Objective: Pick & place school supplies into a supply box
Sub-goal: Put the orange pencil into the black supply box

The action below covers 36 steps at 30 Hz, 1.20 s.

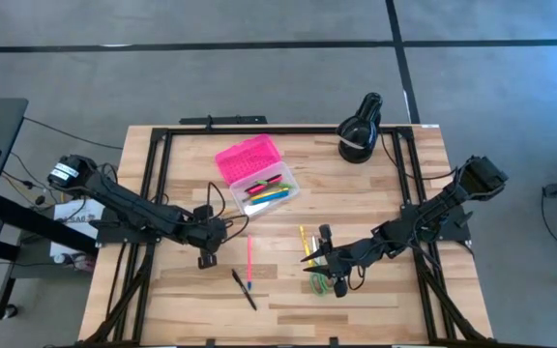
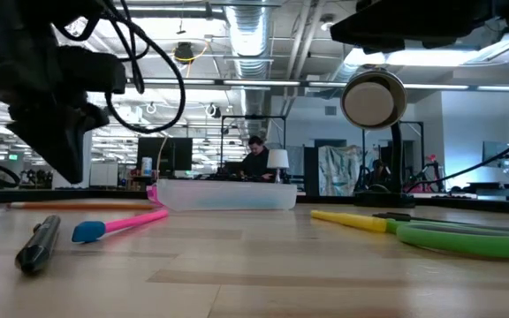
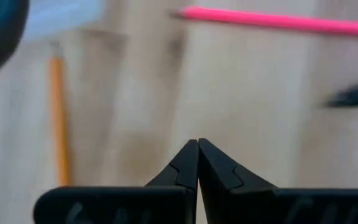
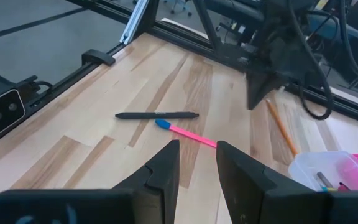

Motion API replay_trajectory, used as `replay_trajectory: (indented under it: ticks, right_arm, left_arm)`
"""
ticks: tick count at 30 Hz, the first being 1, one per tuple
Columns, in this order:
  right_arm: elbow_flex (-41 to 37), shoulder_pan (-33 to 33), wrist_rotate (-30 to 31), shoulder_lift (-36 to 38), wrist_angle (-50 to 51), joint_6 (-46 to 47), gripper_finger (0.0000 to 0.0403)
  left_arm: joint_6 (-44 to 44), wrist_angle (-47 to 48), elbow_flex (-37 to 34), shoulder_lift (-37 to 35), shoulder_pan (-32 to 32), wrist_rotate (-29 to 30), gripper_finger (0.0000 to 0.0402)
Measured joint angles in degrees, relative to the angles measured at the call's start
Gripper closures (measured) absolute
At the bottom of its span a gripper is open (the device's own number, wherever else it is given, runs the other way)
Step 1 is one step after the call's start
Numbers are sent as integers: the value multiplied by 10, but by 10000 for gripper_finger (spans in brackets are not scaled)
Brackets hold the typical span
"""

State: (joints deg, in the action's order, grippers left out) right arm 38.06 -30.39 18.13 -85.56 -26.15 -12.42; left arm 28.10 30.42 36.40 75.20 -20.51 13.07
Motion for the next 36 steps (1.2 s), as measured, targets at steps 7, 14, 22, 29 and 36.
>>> replay_trajectory:
  ticks: [7,14,22,29,36]
  right_arm:
    - [0,0,0,0,0,0,302]
    - [0,2,0,0,0,5,302]
    - [0,0,0,0,0,12,302]
    - [0,0,0,0,10,20,302]
    - [0,0,0,0,10,20,302]
  left_arm:
    - [-11,146,0,-4,32,172,383]
    - [-118,133,-3,-38,155,137,273]
    - [-309,11,-54,-54,414,-43,179]
    - [-371,-16,-67,-42,508,-149,178]
    - [-375,-42,-67,1,485,-154,200]
